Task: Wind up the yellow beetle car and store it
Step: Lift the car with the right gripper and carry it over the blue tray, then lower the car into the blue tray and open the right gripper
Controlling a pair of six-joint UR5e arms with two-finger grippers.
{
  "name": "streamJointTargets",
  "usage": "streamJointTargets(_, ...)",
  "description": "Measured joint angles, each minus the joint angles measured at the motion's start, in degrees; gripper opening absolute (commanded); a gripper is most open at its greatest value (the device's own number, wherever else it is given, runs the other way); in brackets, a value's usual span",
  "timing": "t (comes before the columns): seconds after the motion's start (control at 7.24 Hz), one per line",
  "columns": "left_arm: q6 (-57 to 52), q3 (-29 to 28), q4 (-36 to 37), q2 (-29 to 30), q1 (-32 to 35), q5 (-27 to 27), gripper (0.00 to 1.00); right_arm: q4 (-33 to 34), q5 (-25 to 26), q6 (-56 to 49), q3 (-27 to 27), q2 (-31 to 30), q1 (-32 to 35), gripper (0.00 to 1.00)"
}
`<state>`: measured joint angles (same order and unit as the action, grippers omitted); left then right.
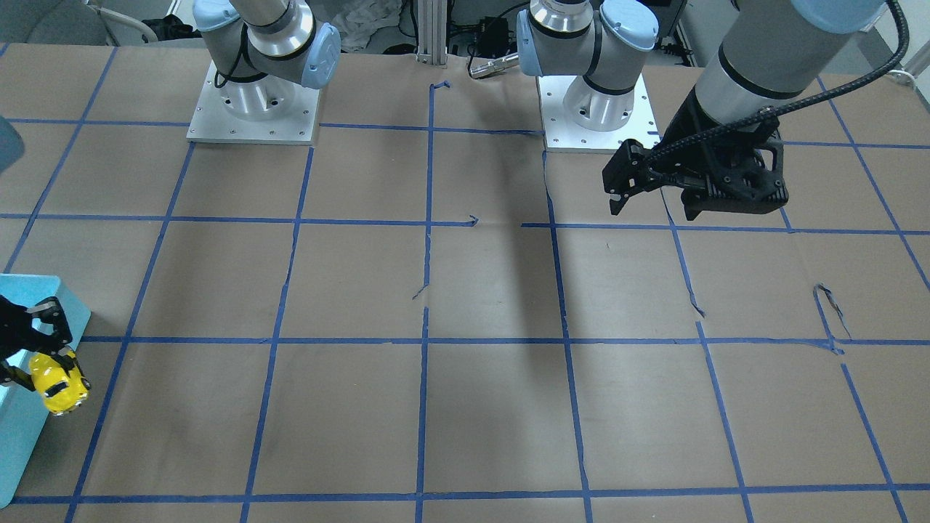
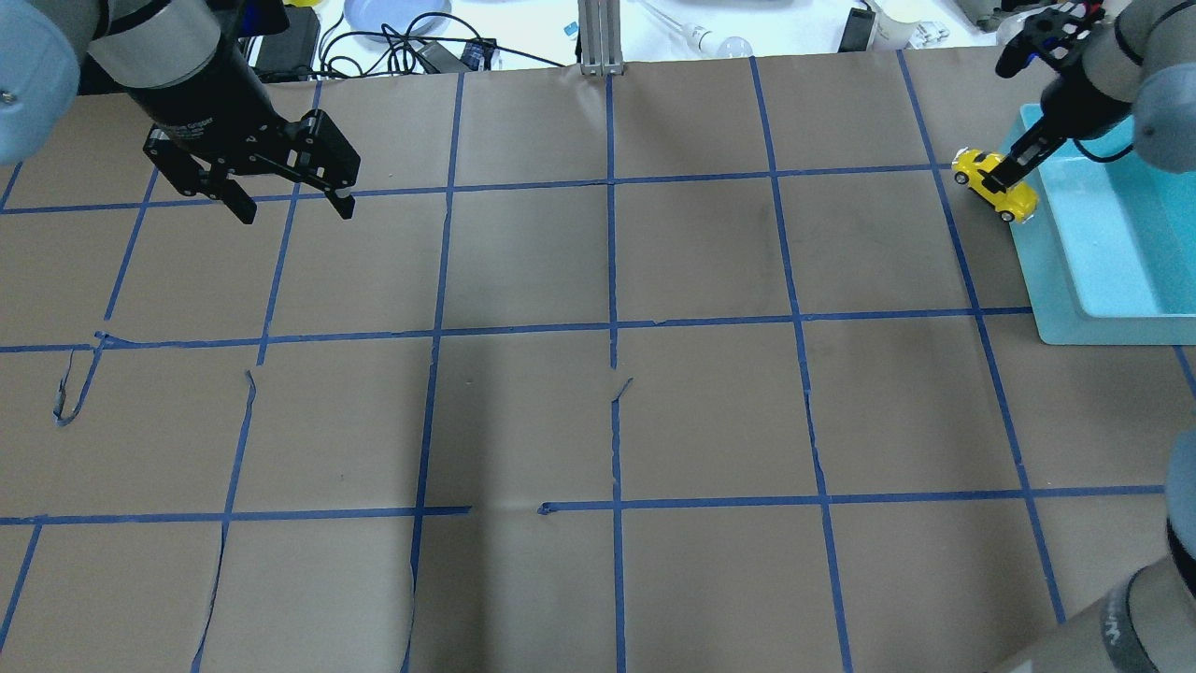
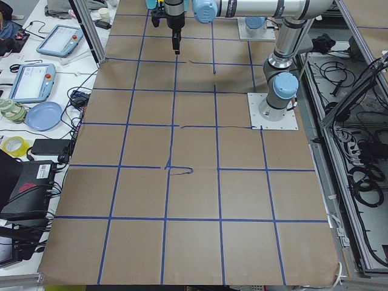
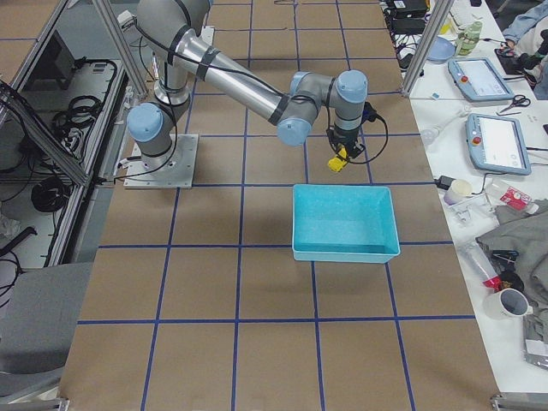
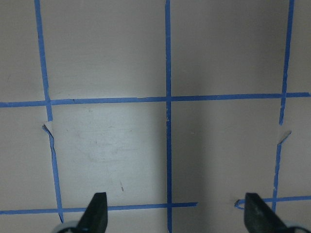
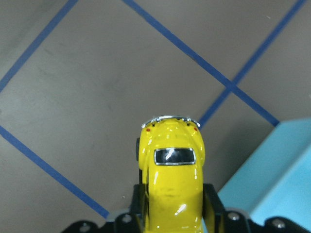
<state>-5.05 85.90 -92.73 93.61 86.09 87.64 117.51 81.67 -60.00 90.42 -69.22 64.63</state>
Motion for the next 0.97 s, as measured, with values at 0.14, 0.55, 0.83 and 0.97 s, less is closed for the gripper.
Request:
streamJointTargets(0.14,0.00,-0.01,0.07,-0.06,0.02,0.00,1.00,-0.24,-0.54,4.60,-0.29,-0.44,-3.35,0.14)
streamJointTargets(0.55,-0.03,-0.03,0.15,-0.18,0.11,-0.01,1.00,0.59,5.61,13.54,-3.85,3.20,-8.10,0.14)
streamJointTargets(0.83,-0.05,0.01,0.14,-0.16,0.13,-0.02,1.00,2.43,9.88,19.39,-5.18,7.86,-8.45,0.15)
streamJointTargets(0.97,-0.03,0.01,0.13,-0.19,0.13,-0.01,1.00,3.01,10.51,22.75,-5.19,9.26,-8.54,0.15)
